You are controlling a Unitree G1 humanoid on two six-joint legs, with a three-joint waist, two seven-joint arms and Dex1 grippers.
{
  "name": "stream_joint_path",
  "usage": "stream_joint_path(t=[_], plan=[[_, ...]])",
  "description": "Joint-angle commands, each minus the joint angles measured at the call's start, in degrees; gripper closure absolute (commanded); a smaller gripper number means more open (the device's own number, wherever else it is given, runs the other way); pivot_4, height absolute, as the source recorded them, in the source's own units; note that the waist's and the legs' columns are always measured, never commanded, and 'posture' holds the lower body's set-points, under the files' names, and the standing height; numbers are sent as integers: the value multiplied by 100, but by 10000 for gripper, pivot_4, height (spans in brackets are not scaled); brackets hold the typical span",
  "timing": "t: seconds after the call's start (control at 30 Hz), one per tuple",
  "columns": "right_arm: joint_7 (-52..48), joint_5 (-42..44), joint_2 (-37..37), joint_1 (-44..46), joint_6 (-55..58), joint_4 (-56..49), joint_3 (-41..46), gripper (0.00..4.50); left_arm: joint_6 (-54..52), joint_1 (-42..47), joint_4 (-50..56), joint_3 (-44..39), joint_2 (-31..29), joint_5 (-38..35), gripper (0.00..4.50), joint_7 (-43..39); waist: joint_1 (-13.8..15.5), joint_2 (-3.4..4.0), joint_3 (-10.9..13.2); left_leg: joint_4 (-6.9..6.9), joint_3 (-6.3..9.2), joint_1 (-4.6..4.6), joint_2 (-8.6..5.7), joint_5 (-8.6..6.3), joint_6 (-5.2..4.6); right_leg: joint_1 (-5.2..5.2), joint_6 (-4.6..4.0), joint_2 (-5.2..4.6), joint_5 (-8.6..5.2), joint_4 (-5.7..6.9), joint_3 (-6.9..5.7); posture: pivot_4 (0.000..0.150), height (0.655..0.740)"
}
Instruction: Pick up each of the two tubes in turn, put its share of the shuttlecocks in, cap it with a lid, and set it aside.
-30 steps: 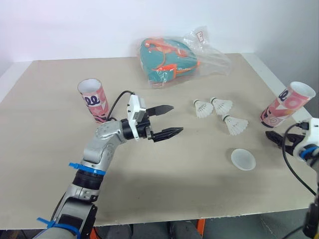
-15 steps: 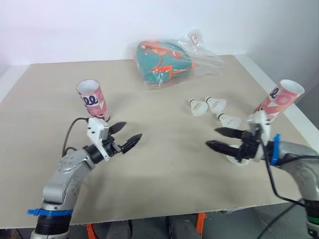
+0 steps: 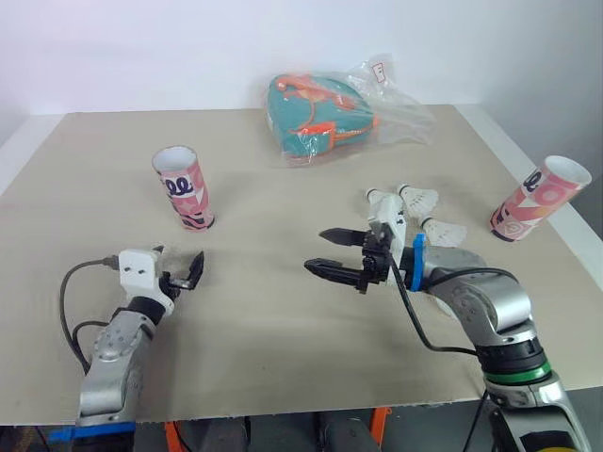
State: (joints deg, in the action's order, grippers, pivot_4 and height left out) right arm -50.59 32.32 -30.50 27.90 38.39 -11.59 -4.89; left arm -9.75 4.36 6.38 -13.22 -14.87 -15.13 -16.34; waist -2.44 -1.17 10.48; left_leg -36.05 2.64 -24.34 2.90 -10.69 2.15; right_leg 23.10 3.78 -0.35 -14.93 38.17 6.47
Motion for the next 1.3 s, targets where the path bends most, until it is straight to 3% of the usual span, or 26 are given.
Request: stream_joint_path(t=[0.03, 0.73, 1.3], plan=[[52, -81, 48, 58, -176, -170, 27, 926, 227, 294, -221, -85, -153, 16, 0, -76, -7, 0, 0, 0, -1, 0, 0, 0, 0, 0, 0, 0, 0, 0, 0, 1500, 7400], [401, 158, -305, -47, 135, -1029, 547, 926, 757, 2216, -2498, -78, -722, 14, 0, -759, -16, -5, -1, 9, 2, -1, -1, 1, 0, 1, -1, -1, -1, 0, -4, 1500, 7400], [698, 495, -586, -64, 375, -1579, 848, 926, 1741, 3793, -5230, 97, -655, 233, 0, -1218, -14, -9, 1, 12, 5, -8, -3, 1, 0, 7, -3, 0, -1, -1, -5, 1500, 7400]])
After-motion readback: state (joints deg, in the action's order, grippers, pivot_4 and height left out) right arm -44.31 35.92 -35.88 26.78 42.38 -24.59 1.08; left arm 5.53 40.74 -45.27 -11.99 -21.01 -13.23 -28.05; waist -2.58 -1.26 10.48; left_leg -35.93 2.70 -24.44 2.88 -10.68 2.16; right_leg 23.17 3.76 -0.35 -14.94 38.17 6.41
